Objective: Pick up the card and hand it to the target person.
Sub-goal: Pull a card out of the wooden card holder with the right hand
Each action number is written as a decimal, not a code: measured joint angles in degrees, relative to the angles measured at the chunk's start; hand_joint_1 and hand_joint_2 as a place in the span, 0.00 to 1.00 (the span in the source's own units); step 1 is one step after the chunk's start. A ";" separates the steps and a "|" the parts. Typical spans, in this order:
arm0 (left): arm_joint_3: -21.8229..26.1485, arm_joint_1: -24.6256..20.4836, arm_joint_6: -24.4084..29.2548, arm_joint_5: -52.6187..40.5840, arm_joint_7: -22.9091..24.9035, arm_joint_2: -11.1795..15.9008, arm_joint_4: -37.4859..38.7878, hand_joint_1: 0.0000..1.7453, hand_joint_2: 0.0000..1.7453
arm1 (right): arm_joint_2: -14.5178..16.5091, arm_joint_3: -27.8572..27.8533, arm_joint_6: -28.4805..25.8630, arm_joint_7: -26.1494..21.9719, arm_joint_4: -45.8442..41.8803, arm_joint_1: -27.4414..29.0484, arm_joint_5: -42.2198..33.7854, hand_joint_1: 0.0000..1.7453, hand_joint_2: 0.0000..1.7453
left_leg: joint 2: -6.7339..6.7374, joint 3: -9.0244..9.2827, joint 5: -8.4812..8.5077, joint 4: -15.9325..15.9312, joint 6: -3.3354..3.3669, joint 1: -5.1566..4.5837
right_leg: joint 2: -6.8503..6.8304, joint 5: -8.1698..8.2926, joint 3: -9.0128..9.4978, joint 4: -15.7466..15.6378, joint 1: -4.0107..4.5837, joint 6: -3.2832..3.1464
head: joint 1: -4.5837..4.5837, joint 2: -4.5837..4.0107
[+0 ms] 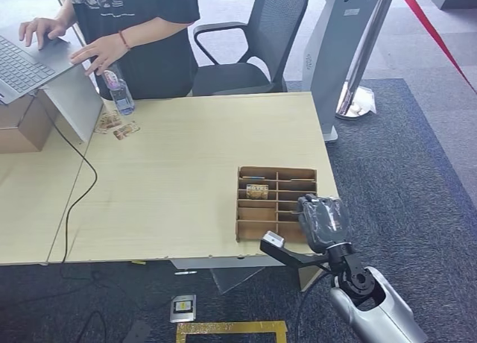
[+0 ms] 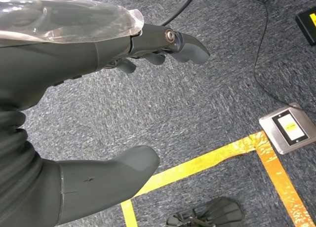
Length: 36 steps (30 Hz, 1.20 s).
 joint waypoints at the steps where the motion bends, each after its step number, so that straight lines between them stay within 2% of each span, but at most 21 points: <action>1: 0.00 0.00 -0.01 0.00 0.00 0.00 0.01 0.00 1.00 | 0.00 -0.02 0.13 -0.03 -0.09 0.00 0.00 0.92 1.00 | 0.00 0.00 0.00 0.00 0.00 0.00 | 0.00 0.00 0.00 0.00 0.00 0.00 | 0.00 0.00; 7: 0.01 0.00 -0.01 -0.01 0.00 0.00 -0.01 0.00 1.00 | 0.00 -0.03 0.26 -0.05 -0.22 -0.01 0.00 0.92 1.00 | 0.00 0.00 0.00 0.00 0.00 0.00 | 0.00 0.00 0.00 0.00 0.00 0.00 | 0.00 0.00; 11: 0.01 0.00 -0.03 -0.02 -0.01 0.00 0.00 0.00 1.00 | -0.01 -0.04 0.50 -0.18 -0.38 -0.01 -0.14 0.99 1.00 | 0.00 0.00 0.00 0.00 0.00 0.00 | 0.00 0.00 0.00 0.00 0.00 0.00 | 0.00 0.00; 17: 0.01 0.01 -0.26 0.03 -0.52 0.05 0.01 0.00 1.00 | -0.58 -0.88 3.35 -2.51 -2.71 -0.01 -3.05 1.00 1.00 | 0.00 0.00 0.00 0.00 0.00 0.00 | 0.00 0.00 -0.01 0.00 -0.01 0.00 | 0.00 0.00; 22: 0.00 0.06 -0.47 0.07 -0.66 0.18 0.02 0.00 1.00 | -2.27 -2.72 6.82 -3.95 -8.47 0.56 -4.91 1.00 1.00 | 0.01 0.01 0.00 0.01 0.00 -0.01 | 0.01 0.00 -0.02 0.00 -0.02 0.00 | 0.00 0.00; 27: 0.01 0.13 -0.52 0.16 -0.89 0.34 0.02 0.00 1.00 | -3.95 -5.16 8.05 -4.16 -16.19 1.91 -5.72 1.00 1.00 | 0.01 0.00 0.00 0.02 0.00 -0.01 | 0.02 0.00 -0.03 0.00 -0.02 0.00 | 0.00 0.00; 32: 0.00 0.16 -0.51 0.25 -1.19 0.46 0.02 0.00 1.00 | -4.99 -7.85 6.67 -4.16 -23.05 2.82 -6.56 1.00 1.00 | 0.01 0.01 0.00 0.02 0.00 -0.01 | 0.02 0.00 -0.02 0.00 -0.02 0.00 | 0.00 0.00; 36: 0.00 0.15 -0.53 -0.07 -1.13 0.49 0.01 0.00 1.00 | -5.14 -9.60 3.42 -4.73 -26.50 3.06 -7.67 1.00 1.00 | 0.01 0.01 0.00 0.02 0.00 -0.01 | 0.02 0.00 -0.01 0.00 -0.02 0.00 | 0.00 0.00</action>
